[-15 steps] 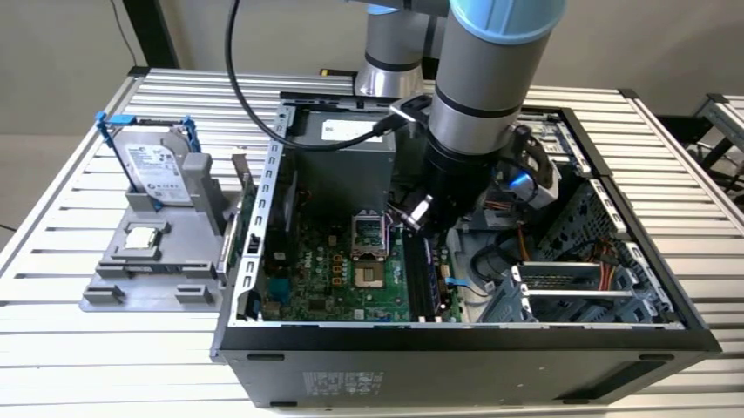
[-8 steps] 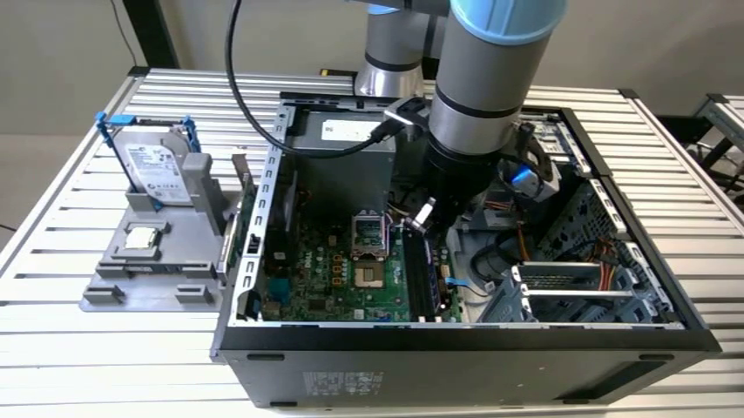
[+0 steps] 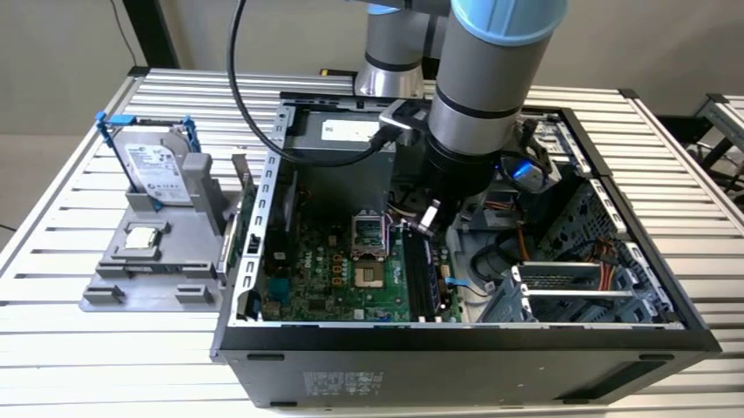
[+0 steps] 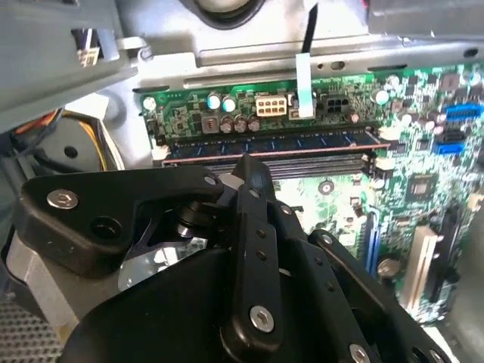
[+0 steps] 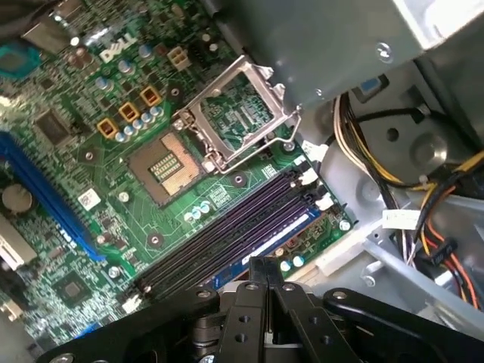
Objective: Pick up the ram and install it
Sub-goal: 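Press down the ram until it locks into place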
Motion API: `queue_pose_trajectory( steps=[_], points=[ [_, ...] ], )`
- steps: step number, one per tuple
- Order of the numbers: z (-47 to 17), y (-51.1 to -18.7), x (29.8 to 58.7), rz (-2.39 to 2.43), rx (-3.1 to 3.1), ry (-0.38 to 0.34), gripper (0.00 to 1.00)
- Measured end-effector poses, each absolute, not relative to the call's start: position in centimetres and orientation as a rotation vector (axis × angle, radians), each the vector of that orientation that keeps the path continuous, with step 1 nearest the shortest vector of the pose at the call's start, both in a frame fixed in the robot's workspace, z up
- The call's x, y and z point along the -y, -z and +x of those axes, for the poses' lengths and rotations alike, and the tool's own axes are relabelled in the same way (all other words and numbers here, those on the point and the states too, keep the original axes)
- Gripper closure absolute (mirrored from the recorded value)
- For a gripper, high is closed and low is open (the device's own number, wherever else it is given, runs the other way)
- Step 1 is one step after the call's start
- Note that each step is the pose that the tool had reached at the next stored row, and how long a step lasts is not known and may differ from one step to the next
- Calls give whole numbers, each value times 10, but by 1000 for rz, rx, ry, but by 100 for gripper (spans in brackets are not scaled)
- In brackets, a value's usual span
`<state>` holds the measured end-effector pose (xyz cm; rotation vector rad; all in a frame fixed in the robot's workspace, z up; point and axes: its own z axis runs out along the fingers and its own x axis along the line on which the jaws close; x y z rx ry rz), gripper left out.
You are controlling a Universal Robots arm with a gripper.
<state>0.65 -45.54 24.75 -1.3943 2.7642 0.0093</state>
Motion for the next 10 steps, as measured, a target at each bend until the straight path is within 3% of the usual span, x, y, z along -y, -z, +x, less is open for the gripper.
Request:
queue_pose_trajectory(
  steps=[10],
  points=[
    [7,-247,455,-1598,-2640,-6,100]
  ],
)
